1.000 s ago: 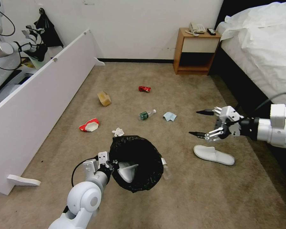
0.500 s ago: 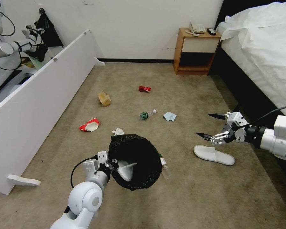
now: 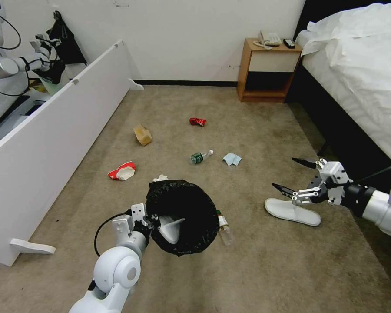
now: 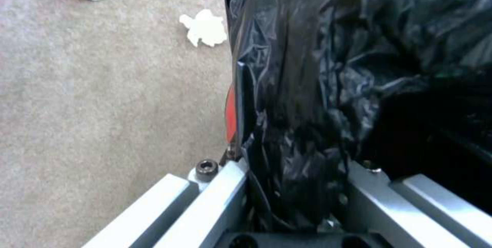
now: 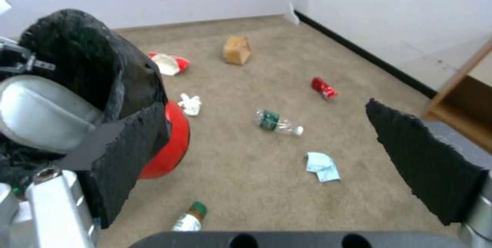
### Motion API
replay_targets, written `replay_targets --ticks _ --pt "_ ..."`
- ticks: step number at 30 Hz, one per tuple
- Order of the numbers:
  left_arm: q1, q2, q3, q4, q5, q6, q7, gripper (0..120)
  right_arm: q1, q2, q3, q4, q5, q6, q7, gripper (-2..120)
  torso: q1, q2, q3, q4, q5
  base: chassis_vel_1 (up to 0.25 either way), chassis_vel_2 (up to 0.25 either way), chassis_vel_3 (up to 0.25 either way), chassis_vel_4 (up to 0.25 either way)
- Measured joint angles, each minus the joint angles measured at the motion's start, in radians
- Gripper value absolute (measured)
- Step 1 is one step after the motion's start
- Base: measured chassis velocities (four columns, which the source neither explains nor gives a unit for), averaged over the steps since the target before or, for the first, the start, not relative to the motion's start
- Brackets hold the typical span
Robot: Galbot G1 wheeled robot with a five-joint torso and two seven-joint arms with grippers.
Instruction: Pick up the trash bin, then pick up the garbage from the floor and place it into the trash bin.
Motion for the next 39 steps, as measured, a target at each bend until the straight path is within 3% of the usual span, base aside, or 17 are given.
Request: replay_targets --ticks 4,7,10,13,18,30,39 --pt "0.003 -0.005 -0.004 -0.005 0.009 -0.001 0.0 0 0.008 0.042 -0.013 0.013 -0.034 0.002 0.003 100 0.0 0.0 0.0 -0.0001 0.0002 0.0 0.0 0.0 0.0" --pt "0.015 -0.016 -0.009 -0.012 0.03 -0.003 0.005 0 0.016 0.126 -0.029 0.034 -0.108 0.014 0.003 100 0.0 0.0 0.0 0.0 0.0001 0.0 0.0 0.0 0.0" --pt "0.019 -0.019 -0.009 -0.013 0.039 -0.005 0.008 0 0.017 0.145 -0.032 0.037 -0.124 0.02 0.002 100 0.0 0.0 0.0 -0.0001 0.0001 0.0 0.0 0.0 0.0" --pt "0.037 -0.034 -0.015 -0.017 0.071 -0.016 0.017 0 0.016 0.225 -0.045 0.054 -0.178 0.042 -0.013 100 0.0 0.0 0.0 0.0 0.0 0.0 0.0 0.0 0.0" --pt "0.051 -0.051 -0.03 -0.02 0.088 -0.026 0.017 0 0.02 0.277 -0.066 0.057 -0.209 0.058 -0.032 100 0.0 0.0 0.0 0.0001 0.0 0.0 0.0 0.0 0.0" --pt "0.077 -0.056 -0.046 -0.041 0.09 -0.027 0.016 0 0.047 0.354 -0.114 0.05 -0.251 0.072 -0.042 100 0.0 0.0 0.0 0.0 0.0 0.0 0.0 0.0 0.0" --pt "0.074 -0.058 -0.043 -0.042 0.092 -0.027 0.016 0 0.044 0.351 -0.104 0.049 -0.251 0.073 -0.044 100 0.0 0.0 0.0 0.0 0.0 0.0 0.0 0.0 0.0"
